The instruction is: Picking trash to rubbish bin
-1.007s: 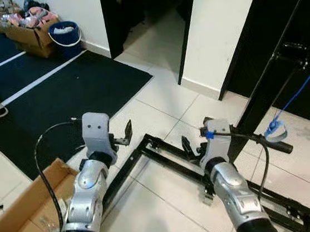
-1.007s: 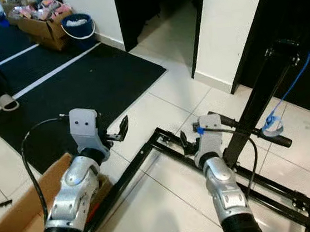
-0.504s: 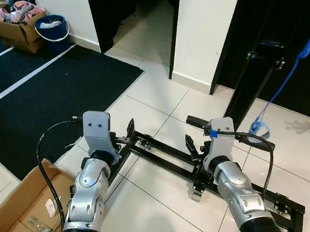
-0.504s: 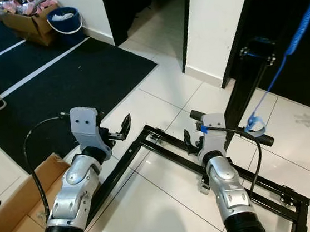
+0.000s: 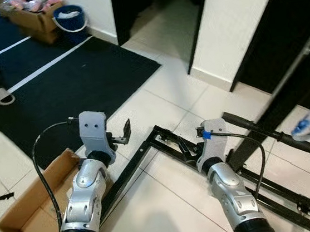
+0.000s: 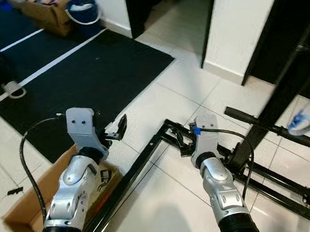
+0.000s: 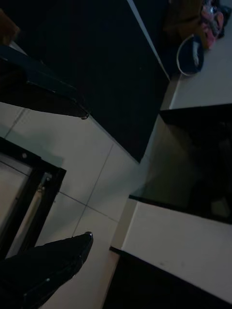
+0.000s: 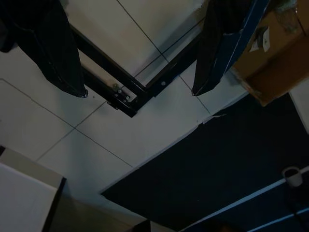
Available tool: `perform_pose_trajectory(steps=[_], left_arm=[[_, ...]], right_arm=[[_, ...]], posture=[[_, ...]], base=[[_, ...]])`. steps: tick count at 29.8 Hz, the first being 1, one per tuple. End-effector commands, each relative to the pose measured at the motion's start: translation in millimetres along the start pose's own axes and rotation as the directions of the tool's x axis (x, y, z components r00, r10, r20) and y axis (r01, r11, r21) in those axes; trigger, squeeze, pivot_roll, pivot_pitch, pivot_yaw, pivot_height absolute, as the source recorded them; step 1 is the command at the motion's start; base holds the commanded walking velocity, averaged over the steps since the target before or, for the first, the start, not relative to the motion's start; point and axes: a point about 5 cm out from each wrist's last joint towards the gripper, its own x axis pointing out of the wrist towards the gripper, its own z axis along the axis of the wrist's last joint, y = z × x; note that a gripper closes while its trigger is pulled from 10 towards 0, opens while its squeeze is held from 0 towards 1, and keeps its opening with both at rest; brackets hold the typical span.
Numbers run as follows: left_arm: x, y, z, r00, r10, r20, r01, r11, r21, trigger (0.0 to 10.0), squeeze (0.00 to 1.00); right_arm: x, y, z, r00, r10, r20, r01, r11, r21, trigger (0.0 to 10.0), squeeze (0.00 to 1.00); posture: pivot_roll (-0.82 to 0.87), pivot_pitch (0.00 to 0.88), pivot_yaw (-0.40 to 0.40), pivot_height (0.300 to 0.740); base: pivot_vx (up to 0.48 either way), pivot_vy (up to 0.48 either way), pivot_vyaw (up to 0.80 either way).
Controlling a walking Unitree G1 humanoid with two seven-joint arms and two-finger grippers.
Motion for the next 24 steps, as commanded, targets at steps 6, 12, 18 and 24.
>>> perform_pose_trajectory(steps=[6, 12, 18, 24], left_arm=[[-2.4, -0.7, -4.9, 1.000, -0.002, -0.024, 0.002, 1.000, 0.006, 10.0, 0.00], [-1.5, -0.1, -6.8, 0.999, 0.004, -0.044, -0.004, 1.000, -0.002, 10.0, 0.00], [-2.4, -0.1, -6.3, 0.999, 0.004, -0.033, -0.004, 1.000, 0.011, 10.0, 0.00], [-2.5, -0.3, -6.3, 0.999, 0.004, -0.033, -0.004, 1.000, 0.011, 10.0, 0.00]], right_arm=[[-4.1, -5.1, -5.6, 1.000, -0.018, -0.019, 0.018, 1.000, -0.004, 10.0, 0.00], [-3.8, -5.3, -5.3, 1.000, -0.017, -0.018, 0.017, 1.000, -0.003, 10.0, 0.00], [-3.7, -5.5, -5.2, 1.000, -0.016, -0.020, 0.016, 1.000, -0.005, 10.0, 0.00], [-3.8, -5.7, -5.2, 1.000, -0.015, -0.020, 0.015, 1.000, -0.006, 10.0, 0.00]], posture=[[0.03, 0.170, 0.006, 0.740], [0.03, 0.172, 0.005, 0.740], [0.03, 0.172, 0.005, 0.740], [0.03, 0.174, 0.003, 0.740]], base=[[0.000, 0.000, 0.00], [0.000, 0.320, 0.00], [0.000, 0.069, 0.00], [0.000, 0.000, 0.00]])
